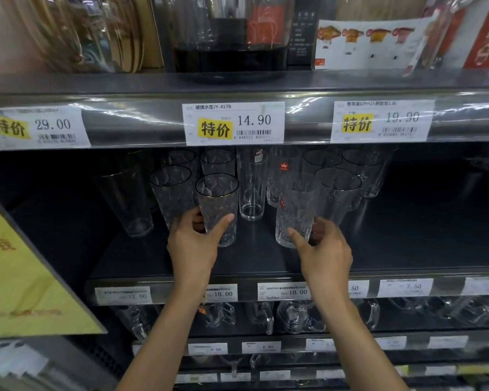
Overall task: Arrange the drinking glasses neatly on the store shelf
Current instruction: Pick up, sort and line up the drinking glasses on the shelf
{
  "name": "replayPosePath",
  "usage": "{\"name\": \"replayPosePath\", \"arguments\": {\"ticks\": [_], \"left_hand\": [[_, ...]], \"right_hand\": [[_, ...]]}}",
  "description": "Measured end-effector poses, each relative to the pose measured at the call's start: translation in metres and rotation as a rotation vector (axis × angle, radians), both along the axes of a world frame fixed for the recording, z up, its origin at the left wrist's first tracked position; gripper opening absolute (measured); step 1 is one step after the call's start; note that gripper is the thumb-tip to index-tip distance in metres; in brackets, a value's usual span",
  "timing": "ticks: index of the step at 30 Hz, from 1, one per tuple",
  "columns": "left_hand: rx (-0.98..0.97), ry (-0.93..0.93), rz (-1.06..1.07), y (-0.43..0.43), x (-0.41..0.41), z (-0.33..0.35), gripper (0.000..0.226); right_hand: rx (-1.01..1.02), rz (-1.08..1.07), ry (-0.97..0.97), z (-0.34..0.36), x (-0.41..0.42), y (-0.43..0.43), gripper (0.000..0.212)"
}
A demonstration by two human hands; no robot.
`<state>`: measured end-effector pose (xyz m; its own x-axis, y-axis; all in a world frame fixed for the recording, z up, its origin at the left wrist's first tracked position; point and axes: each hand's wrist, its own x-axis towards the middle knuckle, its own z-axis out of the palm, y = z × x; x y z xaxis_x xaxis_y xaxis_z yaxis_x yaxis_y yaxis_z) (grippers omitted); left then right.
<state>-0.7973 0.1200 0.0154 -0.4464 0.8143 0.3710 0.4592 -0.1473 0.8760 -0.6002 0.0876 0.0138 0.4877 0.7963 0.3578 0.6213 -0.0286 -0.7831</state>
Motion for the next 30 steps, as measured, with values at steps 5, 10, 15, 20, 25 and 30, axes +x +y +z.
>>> {"name": "replayPosePath", "arguments": {"ticks": [5,10,15,20,25,30], "left_hand": [[0.028,0.04,0.024,0.006,0.0,0.0,0.067],[0.027,-0.049,-0.001,0.007,0.002,0.004,0.052],[0.045,-0.065,-0.005,0.009,0.002,0.001,0.046],[0.067,0.002,0.03,0.012,0.0,-0.003,0.051],[0.085,0.024,0.006,0.014,-0.003,-0.008,0.046],[0.075,-0.015,-0.002,0.015,-0.003,-0.008,0.035]], "right_hand": [[-0.043,-0.017,-0.004,-0.003,0.0,0.009,0.043],[-0.071,-0.064,-0.048,-0.005,-0.001,0.013,0.036],[-0.115,-0.102,-0.061,-0.002,-0.004,0.015,0.034],[-0.154,-0.111,-0.059,0.001,-0.004,0.016,0.032],[-0.196,-0.101,-0.078,0.002,0.0,0.022,0.033],[-0.217,-0.075,-0.077,0.003,0.004,0.025,0.032]]}}
